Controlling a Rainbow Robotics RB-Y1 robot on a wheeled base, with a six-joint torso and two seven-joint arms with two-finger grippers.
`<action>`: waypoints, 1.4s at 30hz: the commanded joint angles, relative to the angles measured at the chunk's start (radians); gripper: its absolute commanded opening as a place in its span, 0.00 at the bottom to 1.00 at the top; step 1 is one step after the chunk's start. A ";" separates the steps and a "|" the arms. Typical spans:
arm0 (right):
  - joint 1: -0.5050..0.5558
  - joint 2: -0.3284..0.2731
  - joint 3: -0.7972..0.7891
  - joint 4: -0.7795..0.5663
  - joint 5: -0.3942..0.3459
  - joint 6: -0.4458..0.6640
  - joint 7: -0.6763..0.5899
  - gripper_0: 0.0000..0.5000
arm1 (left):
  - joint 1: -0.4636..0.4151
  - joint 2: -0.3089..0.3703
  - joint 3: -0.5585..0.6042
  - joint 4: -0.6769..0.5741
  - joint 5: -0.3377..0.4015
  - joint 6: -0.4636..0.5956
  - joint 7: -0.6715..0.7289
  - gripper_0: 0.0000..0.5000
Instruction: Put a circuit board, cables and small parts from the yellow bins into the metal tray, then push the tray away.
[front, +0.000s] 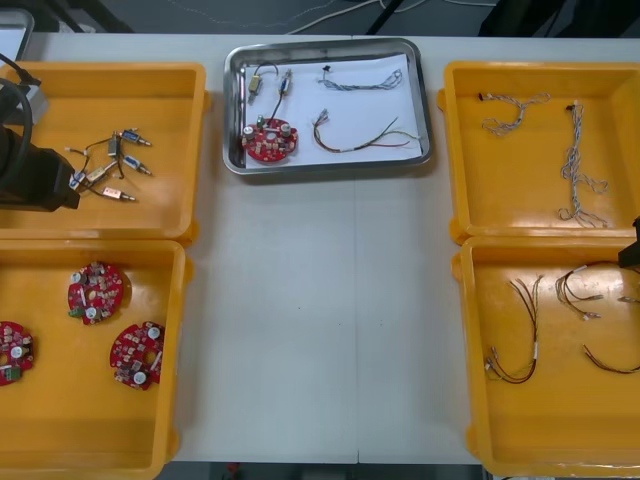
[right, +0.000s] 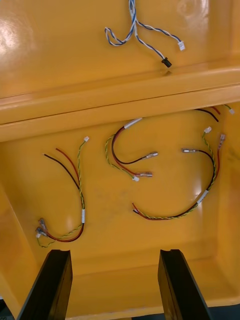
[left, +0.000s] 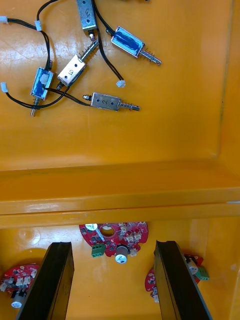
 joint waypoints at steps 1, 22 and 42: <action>0.023 0.026 -0.032 -0.022 0.030 -0.011 0.038 1.00 | 0.012 0.042 0.029 -0.032 0.006 0.006 -0.053 0.94; 0.092 0.115 -0.031 0.021 0.103 -0.100 0.223 1.00 | 0.012 0.042 0.029 -0.032 0.006 0.006 -0.053 0.94; 0.094 0.127 -0.031 0.021 0.103 -0.103 0.227 1.00 | 0.012 0.042 0.029 -0.032 0.006 0.006 -0.053 0.94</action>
